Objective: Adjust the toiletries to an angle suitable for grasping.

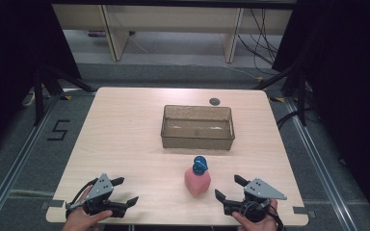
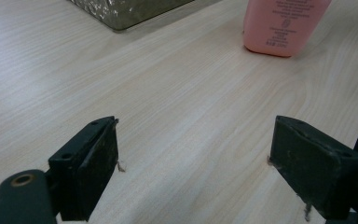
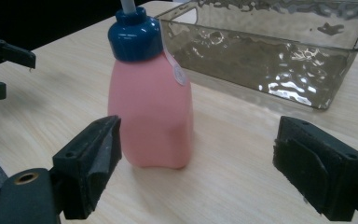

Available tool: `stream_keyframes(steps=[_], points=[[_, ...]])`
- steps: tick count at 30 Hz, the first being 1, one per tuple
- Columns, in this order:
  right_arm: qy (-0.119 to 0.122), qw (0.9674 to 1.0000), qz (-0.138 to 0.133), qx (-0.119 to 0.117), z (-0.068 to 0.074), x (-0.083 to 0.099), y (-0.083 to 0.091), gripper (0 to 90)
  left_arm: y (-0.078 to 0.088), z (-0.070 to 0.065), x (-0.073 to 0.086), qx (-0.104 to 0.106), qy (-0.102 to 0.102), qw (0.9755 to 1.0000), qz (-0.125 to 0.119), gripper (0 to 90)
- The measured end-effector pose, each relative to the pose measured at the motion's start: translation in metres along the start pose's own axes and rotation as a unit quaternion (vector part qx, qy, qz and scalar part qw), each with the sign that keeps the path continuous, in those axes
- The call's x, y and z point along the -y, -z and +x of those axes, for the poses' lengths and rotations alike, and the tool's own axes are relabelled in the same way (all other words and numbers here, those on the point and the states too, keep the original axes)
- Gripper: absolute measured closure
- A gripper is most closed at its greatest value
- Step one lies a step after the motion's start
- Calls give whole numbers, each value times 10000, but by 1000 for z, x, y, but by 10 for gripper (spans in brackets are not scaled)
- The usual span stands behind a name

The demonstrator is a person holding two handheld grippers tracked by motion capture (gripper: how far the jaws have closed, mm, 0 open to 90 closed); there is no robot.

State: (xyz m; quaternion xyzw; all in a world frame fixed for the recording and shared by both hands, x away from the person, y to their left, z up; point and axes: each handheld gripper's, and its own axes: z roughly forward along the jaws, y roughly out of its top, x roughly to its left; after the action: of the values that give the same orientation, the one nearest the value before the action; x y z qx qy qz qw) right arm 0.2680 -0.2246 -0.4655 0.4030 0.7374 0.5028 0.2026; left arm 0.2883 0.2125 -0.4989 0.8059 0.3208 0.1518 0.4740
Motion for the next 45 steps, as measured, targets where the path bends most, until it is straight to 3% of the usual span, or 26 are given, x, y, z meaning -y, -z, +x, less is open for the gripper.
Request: stream_keyframes(steps=[5, 6, 7, 10, 11, 12, 14, 15, 16, 18, 19, 21, 23, 26, 28, 29, 30, 44, 45], points=[[-63, 9999, -54, -106, 1, -3, 1, 163, 0, 0, 0, -11, 24, 10000, 6, 147], [-216, 9997, -71, -104, 3, -3, 0, 163, -1, 0, 0, 20, 28, 10000, -19, 147], [-216, 9997, -71, -104, 3, -3, 0, 163, -1, 0, 0, 20, 28, 10000, -19, 147], [-25, 9998, -120, -175, 1, -5, -2, 165, 0, 0, 0, 2, 25, 10000, -11, 147], [58, 9998, -152, -89, 1, -6, -2, 165, 0, 1, 0, -32, -29, 10000, 50, 147], [-47, 9998, -129, -169, 3, -6, -3, 166, 0, 0, 0, -17, 14, 10000, 15, 147], [-22, 9997, -151, -196, 3, -8, -5, 167, 0, 1, 0, -15, -4, 10000, 43, 147], [-158, 9995, -116, -261, 5, -8, -5, 167, 0, 1, 0, -10, 9, 10000, 39, 147], [88, 9997, -202, -139, 2, -9, -6, 168, 0, 1, 0, -7, 5, 10000, 46, 147], [-100, 9996, -118, -219, 6, -11, -7, 169, 0, 1, 0, -11, 9, 10000, 41, 147], [123, 9996, -157, -204, 4, -13, -9, 169, 0, 1, 0, -14, 11, 10000, 41, 147], [68, 9996, -161, -217, 5, -13, -10, 170, 0, 0, 0, 1, 40, 10000, -6, 147], [230, 9991, -271, -221, 5, -15, -13, 171, 0, 0, 0, 10, 25, 10000, -18, 147], [55, 9994, -225, -263, 10, -18, -14, 174, 0, 1, 0, 5, 9, 10000, -10, 147], [228, 9989, -284, -289, 9, -21, -17, 175, 0, 1, 0, 7, 17, 10000, -20, 147], [-29, 9992, -157, -379, 13, -21, -16, 176, 0, 1, 0, 9, 25, 10000, -27, 147], [177, 9992, -159, -323, 11, -23, -17, 177, 0, 1, 0, 12, 28, 10000, -27, 147], [192, 9982, -214, -518, 20, -33, -32, 223, 1, 0, -1, -29, 13, 10000, -7, 147], [330, 9978, -269, -516, 19, -33, -34, 225, 1, 0, -1, -30, 15, 10000, -3, 147]])
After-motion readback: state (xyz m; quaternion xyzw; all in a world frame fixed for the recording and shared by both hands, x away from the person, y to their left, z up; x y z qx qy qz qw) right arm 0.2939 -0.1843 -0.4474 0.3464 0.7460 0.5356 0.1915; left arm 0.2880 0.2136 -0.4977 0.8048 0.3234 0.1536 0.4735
